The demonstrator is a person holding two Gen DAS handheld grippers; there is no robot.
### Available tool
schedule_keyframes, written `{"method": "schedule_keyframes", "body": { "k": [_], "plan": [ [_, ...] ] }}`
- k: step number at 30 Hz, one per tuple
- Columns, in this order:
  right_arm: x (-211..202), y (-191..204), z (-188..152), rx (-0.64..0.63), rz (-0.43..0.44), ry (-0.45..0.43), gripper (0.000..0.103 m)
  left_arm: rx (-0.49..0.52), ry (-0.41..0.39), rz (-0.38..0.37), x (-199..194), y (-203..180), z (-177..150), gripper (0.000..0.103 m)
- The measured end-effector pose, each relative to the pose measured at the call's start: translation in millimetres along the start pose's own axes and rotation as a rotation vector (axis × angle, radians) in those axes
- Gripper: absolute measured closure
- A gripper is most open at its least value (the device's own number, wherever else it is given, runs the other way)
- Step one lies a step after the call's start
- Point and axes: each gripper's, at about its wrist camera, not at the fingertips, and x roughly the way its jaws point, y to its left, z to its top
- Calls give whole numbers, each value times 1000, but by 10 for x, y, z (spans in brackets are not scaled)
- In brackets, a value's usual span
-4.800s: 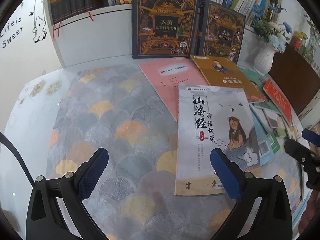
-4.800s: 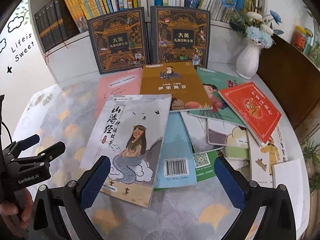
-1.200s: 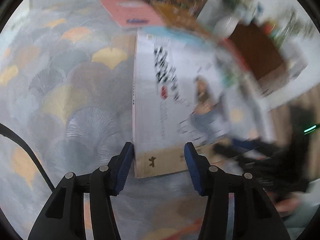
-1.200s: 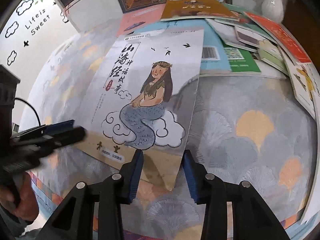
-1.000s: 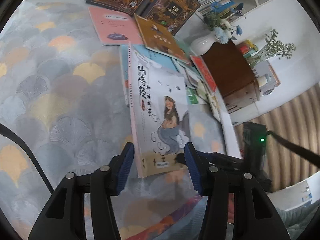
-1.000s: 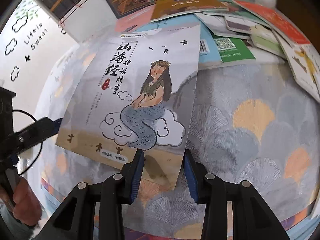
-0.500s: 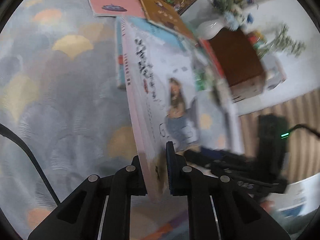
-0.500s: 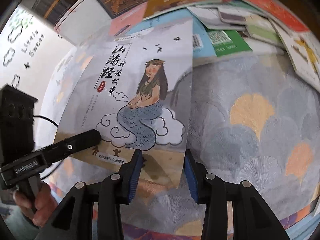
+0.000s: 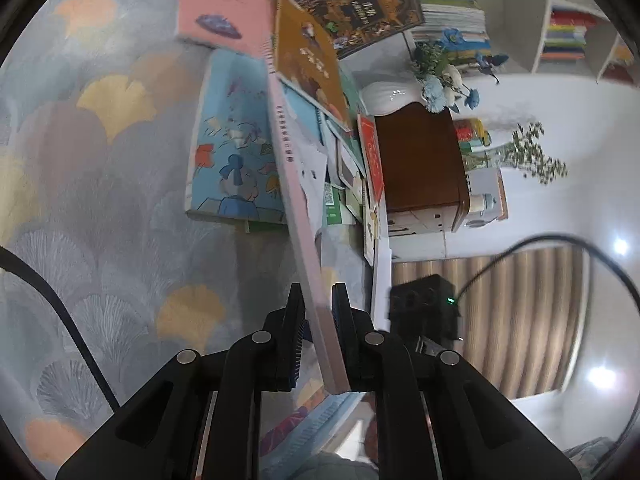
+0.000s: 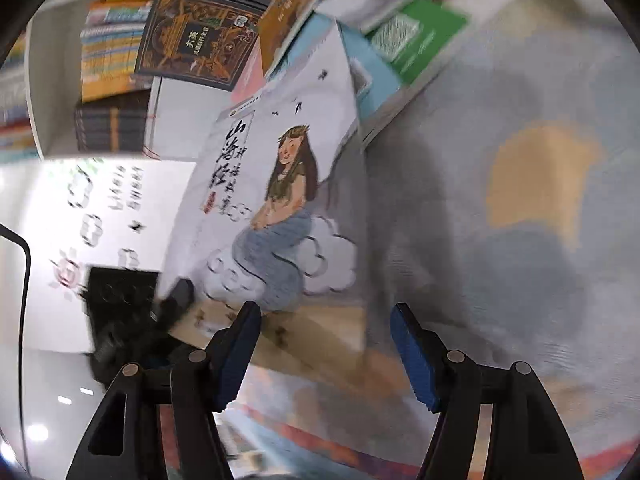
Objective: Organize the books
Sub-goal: 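Lift the mermaid book with both grippers and carry it to the bare white table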
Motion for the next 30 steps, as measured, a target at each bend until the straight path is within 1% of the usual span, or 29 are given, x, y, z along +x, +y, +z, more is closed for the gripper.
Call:
{"method": "schedule_keyframes", "body": {
  "k": [1,2,4,6,7,9,10,12,15,18,19,21,23,25,27,30],
  "plan": [
    [24,-22,-14,25,34,4,52,-14,-1,-3,-1,29,4,93],
    [31,-24,-33,39,50,1,54,-24,-4,0,-19,64,-13,93],
    [31,7,-36,19,27,-12,69,-30,-17,24,-71,121,-32,93],
    [12,94,-34,-26,-6,-22,76,-26,-14,61,-95,167,-54,93],
    [-19,164,-40,-61,-44,-37,78,-18,-10,83,-98,182,-70,93],
    [-6,331,-28,-153,-153,-62,80,4,1,128,-76,172,-84,93],
    [14,439,-21,-205,-209,-73,82,28,5,176,-69,157,-93,93],
    [28,574,-51,-288,-269,-81,86,82,11,259,-71,136,-111,92],
    [89,816,-131,-416,-359,-88,87,150,-9,329,-118,82,-142,89],
    [158,1031,-239,-543,-433,-94,87,269,-55,443,-183,-82,-180,89],
    [176,1100,-267,-576,-450,-98,87,298,-72,465,-219,-140,-190,89],
    [215,1279,-340,-664,-487,-103,87,335,-108,476,-325,-228,-200,89],
    [201,1407,-424,-742,-495,-95,87,361,-152,472,-491,-307,-192,89],
    [215,1550,-460,-806,-480,-89,86,375,-194,473,-691,-352,-171,89],
    [281,1714,-414,-841,-453,-84,86,371,-231,479,-837,-355,-134,89],
    [502,1984,-255,-887,-408,-76,86,359,-303,513,-1078,-331,-35,89]
  ]
}}
